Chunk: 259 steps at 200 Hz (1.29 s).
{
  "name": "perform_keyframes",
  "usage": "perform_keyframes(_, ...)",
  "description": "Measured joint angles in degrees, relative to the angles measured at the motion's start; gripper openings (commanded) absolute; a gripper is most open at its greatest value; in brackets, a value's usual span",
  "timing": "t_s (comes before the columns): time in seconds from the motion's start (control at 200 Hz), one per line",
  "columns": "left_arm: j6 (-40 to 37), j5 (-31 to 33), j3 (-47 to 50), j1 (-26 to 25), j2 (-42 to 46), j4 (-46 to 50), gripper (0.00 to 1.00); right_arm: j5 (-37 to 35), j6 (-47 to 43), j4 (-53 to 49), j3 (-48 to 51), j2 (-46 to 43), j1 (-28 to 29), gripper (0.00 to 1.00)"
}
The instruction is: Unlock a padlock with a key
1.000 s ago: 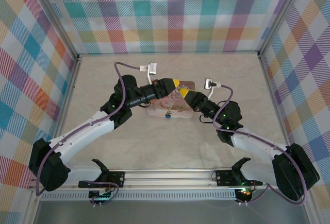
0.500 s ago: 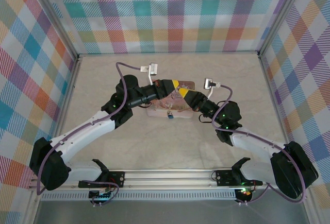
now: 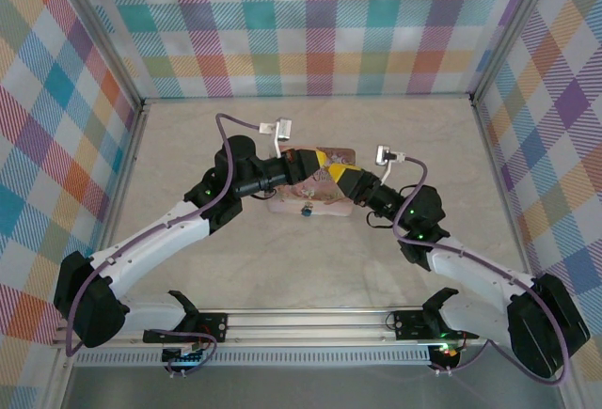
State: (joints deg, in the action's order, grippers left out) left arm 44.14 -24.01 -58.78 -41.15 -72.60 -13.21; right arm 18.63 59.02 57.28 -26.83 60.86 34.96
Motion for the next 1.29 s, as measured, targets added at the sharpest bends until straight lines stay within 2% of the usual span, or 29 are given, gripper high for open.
perform_keyframes(0.1, 0.02, -0.39, 0.0, 0.0, 0.0, -0.02, 0.0, 0.02, 0.0, -0.9, 0.0, 0.11, 0.0, 0.42)
perform_keyframes(0.4, 0.2, -0.61, 0.0, 0.0, 0.0, -0.02, 0.0, 1.14, 0.04, -1.01, -0.28, 1.84, 0.0, 0.26)
perform_keyframes(0.58, 0.22, -0.59, 0.0, 0.0, 0.0, -0.04, 0.0, 1.64, -0.07, -0.74, -0.72, 1.84, 0.0, 0.08)
perform_keyframes(0.695, 0.31, -0.39, 0.0, 0.02, -0.11, -0.04, 0.0, 1.97, -0.33, -0.66, -0.76, 1.84, 0.0, 0.0)
perform_keyframes(1.295, 0.46, -0.61, 0.0, 0.02, -0.13, -0.24, 0.0, 1.97, -1.68, -1.97, -0.79, 0.92, 0.0, 0.0)
